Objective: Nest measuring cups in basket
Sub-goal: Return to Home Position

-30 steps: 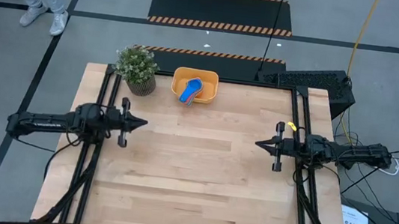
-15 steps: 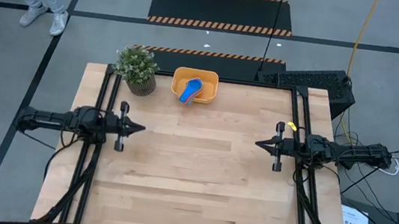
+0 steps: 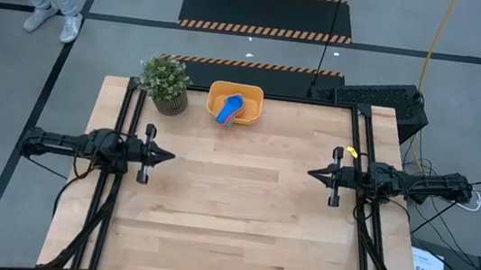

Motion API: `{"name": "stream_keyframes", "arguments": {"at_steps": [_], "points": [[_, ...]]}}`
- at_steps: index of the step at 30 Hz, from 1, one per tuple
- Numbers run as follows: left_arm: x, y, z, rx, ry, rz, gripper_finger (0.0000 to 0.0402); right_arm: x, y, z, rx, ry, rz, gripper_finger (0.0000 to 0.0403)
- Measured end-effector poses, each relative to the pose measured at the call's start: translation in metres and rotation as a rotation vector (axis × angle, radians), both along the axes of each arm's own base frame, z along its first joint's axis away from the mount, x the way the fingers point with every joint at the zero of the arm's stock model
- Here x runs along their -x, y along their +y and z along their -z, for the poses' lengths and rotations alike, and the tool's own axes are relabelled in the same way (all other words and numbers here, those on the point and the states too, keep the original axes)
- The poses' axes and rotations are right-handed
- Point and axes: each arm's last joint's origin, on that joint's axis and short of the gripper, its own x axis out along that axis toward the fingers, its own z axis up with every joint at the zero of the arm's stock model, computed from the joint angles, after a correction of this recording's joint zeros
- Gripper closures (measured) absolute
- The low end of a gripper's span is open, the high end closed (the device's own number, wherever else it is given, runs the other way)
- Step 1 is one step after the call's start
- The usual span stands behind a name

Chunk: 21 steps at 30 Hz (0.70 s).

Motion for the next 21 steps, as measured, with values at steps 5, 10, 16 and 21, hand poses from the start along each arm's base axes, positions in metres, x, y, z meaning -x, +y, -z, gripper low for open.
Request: {"name": "stream_keyframes", "arguments": {"at_steps": [5, 10, 16, 21], "points": [[0.0000, 0.0000, 0.0000, 0.000, 0.000, 0.000, 0.0378, 0.0000, 0.0000, 0.0000, 0.000, 0.000, 0.000, 0.0403], [0.0000, 0.0000, 0.0001, 0.001, 0.001, -0.001, 0.0377, 0.0000, 0.0000, 0.0000, 0.000, 0.000, 0.000, 0.0403], [0.0000, 0.0000, 0.0001, 0.003, 0.001, -0.001, 0.0376, 0.0000, 0.0000, 0.0000, 0.000, 0.000, 0.001, 0.0403], [0.0000, 0.0000, 0.0001, 0.003, 0.001, -0.001, 0.0376, 0.0000, 0.0000, 0.0000, 0.000, 0.000, 0.001, 0.0403]]}}
